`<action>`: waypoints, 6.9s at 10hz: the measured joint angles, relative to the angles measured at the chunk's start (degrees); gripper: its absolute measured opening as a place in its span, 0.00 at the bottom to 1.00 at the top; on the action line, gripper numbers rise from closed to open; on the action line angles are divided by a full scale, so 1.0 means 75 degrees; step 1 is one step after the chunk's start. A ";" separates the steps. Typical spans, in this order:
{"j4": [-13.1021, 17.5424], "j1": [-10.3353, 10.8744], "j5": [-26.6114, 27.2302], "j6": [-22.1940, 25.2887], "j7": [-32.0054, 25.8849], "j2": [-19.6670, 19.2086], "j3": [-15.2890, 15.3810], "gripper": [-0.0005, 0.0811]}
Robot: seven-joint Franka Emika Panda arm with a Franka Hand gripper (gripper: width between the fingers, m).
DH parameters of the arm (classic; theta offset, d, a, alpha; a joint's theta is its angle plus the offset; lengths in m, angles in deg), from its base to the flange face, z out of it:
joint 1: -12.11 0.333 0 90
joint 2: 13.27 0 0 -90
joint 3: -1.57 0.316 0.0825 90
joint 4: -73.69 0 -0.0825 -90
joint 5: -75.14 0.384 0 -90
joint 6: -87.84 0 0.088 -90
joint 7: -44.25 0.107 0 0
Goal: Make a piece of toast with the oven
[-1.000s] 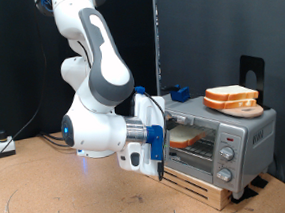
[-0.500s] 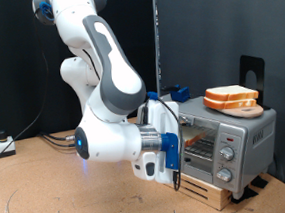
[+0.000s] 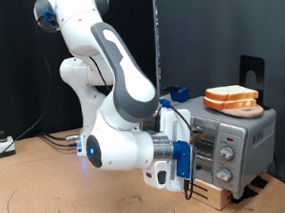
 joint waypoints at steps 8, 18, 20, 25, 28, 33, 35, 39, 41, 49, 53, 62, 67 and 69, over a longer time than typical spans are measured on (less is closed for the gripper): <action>0.1876 0.0716 -0.1722 0.0438 0.0499 -0.2057 -0.0089 1.00; 0.1900 0.0873 -0.1911 0.0601 -0.0053 -0.2615 -0.0047 1.00; 0.1937 0.0943 -0.1868 0.0432 -0.0116 -0.2659 0.0014 1.00; 0.2380 0.1095 -0.1727 0.0229 -0.0100 -0.2916 0.0045 1.00; 0.2550 0.1170 -0.1729 0.0249 0.0018 -0.3103 0.0044 1.00; 0.2662 0.1226 -0.1608 0.0405 0.0151 -0.3224 0.0151 0.98; 0.2674 0.1226 -0.1608 0.0489 0.0162 -0.3225 0.0154 0.77; 0.2655 0.1233 -0.1629 0.0425 0.0217 -0.3230 0.0113 0.38; 0.2655 0.1225 -0.1626 0.0462 0.0400 -0.3227 0.0112 0.13; 0.1693 0.0593 -0.0576 -0.0321 -0.3295 -0.3049 0.0544 0.13; 0.1533 0.0515 -0.0219 -0.0353 -0.3984 -0.3049 0.0552 0.13; 0.1394 0.0455 0.0108 -0.0362 -0.4675 -0.3050 0.0551 0.13; 0.1618 0.0458 0.0144 -0.0389 -0.4342 -0.3046 0.0552 0.34; 0.1851 0.0536 -0.0439 -0.0194 -0.3304 -0.3030 0.0436 0.56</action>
